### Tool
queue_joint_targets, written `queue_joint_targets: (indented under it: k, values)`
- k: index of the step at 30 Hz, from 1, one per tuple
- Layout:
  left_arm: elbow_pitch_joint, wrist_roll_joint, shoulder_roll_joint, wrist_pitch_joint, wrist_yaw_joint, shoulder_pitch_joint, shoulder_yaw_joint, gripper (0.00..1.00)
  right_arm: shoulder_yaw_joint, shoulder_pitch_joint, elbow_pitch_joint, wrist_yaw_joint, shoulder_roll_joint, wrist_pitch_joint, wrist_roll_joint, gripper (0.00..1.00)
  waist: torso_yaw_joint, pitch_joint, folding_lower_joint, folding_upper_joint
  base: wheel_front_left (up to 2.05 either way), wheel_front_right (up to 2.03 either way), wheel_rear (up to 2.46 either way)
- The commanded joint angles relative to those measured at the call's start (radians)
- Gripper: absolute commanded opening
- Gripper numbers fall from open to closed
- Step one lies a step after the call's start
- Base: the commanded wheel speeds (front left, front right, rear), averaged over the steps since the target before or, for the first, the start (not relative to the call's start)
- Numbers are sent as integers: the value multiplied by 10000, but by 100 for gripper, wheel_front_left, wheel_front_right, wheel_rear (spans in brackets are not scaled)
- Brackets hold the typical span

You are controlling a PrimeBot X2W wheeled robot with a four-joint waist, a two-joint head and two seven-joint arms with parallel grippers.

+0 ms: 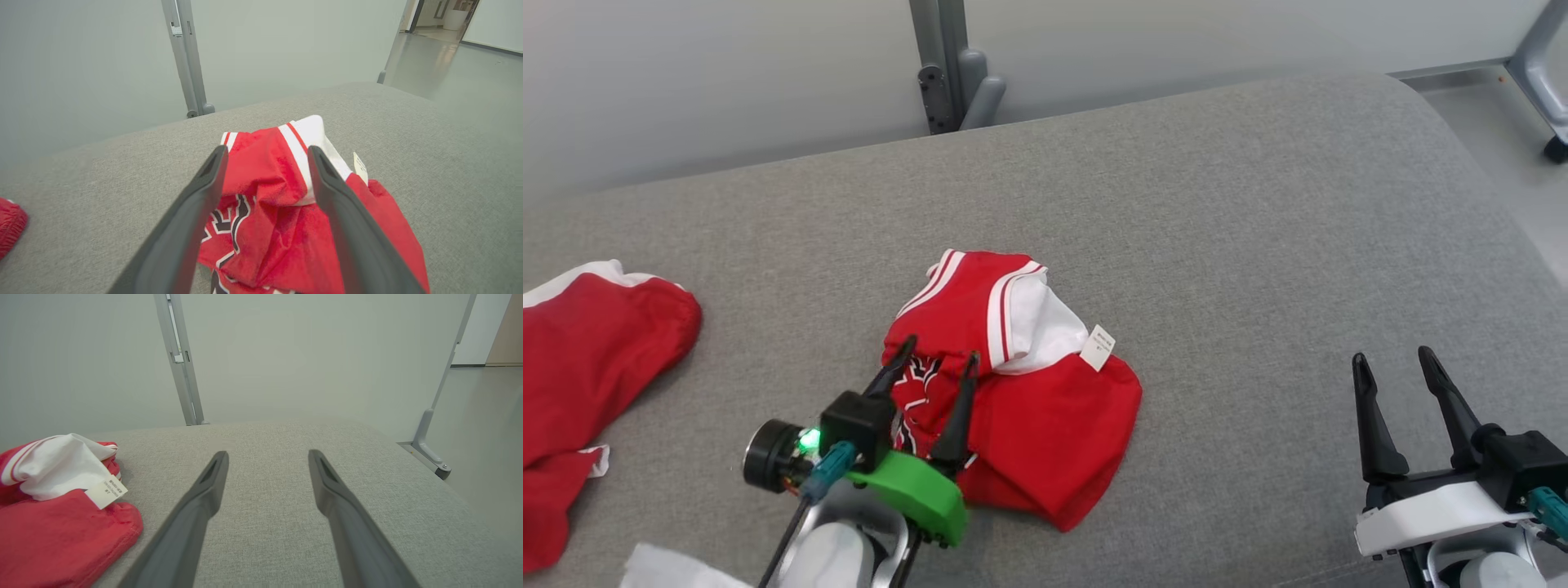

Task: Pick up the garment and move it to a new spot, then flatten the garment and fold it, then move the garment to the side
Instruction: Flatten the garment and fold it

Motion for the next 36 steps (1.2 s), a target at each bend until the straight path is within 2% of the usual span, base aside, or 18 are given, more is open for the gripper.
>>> queue_joint_targets:
  k: [1,3,6,14,15,17,18,24,30,36]
  values:
    - [131,80,29,182,-36,-264,-158,100,50,-120,-4,-1,-10,-34,59,100,-252,215,0,-1,0,0,0]
    - [474,223,20,660,-36,-760,-620,100,101,-220,14,-1,12,-34,94,100,-425,293,0,-1,0,0,0]
    - [791,357,17,826,22,-1092,-903,100,41,-248,27,-1,78,-32,243,100,-580,348,0,-1,0,0,0]
    - [1941,854,261,1123,403,-1655,-1104,100,-108,-422,25,-1,233,-32,629,100,-795,560,0,-1,0,0,0]
    - [2072,886,296,1097,428,-1732,-1107,94,-111,-411,22,1,237,-32,621,100,-797,585,0,-1,0,0,0]
    - [2331,934,370,1077,440,-1886,-1143,40,-110,-405,11,-1,268,-32,613,100,-800,624,0,-1,0,0,0]
    - [2435,932,385,1051,427,-1939,-1157,2,-105,-410,13,-1,276,-34,610,100,-801,640,0,-1,0,0,0]
    - [2234,155,248,512,345,-2175,-779,0,-137,-374,68,-1,341,-32,645,100,-760,636,0,-1,0,0,0]
    - [618,-1311,194,523,118,-2342,-274,0,-207,-189,143,-1,365,-34,603,100,-614,483,0,-1,0,0,0]
    - [-1844,-2701,1020,1301,7,-2654,349,0,-182,-128,286,-1,343,-32,559,100,-549,147,0,-1,0,0,0]
